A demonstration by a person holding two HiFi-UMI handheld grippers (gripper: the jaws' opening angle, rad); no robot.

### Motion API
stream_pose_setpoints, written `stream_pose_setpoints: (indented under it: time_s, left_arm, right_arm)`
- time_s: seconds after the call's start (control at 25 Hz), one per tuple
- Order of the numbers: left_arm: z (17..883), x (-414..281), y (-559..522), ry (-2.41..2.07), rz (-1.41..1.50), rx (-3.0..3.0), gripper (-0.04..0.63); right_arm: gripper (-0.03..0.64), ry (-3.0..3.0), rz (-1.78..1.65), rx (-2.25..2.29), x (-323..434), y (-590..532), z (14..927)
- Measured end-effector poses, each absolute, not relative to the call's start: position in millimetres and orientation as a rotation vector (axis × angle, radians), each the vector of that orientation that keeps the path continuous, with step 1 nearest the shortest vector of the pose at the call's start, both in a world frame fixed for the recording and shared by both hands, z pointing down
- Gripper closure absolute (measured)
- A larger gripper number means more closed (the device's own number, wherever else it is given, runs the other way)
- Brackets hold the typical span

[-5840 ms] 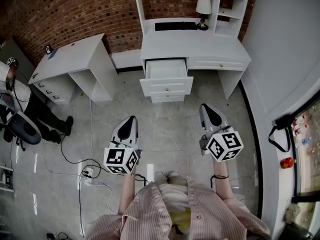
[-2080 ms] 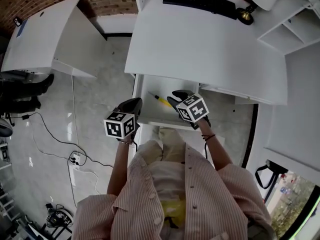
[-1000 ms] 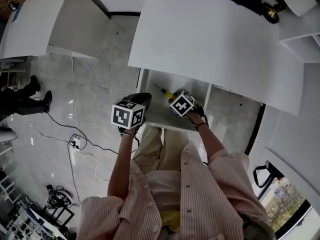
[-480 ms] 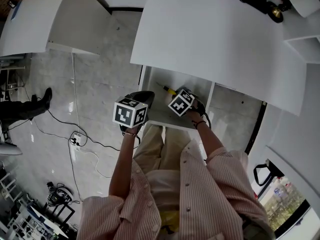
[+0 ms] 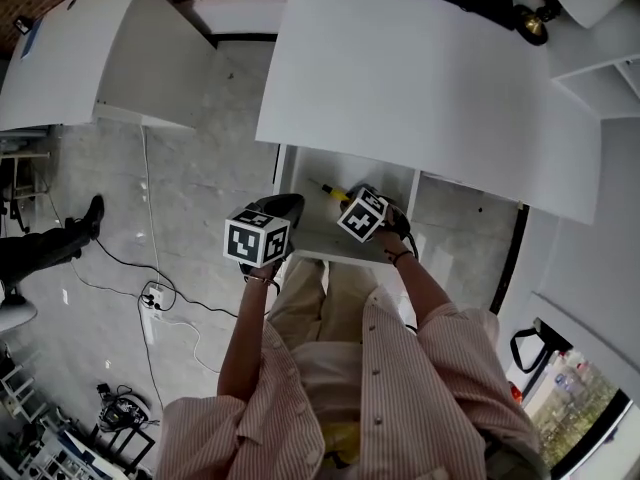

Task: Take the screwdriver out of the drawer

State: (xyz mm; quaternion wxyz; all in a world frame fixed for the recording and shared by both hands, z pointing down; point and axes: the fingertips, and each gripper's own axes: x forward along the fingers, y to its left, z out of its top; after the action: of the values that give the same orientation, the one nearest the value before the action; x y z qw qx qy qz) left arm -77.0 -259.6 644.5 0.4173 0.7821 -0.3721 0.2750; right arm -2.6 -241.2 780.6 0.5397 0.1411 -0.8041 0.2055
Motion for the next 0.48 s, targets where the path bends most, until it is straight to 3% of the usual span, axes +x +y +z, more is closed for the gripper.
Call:
stream_pose_setpoints:
  time_s: [0.48]
  left_arm:
    - [620, -79, -253, -0.921, 0.676, 2.09, 0.597]
  right_arm:
    - [0.538, -2.033, 0.467, 0.385, 3, -245, 715]
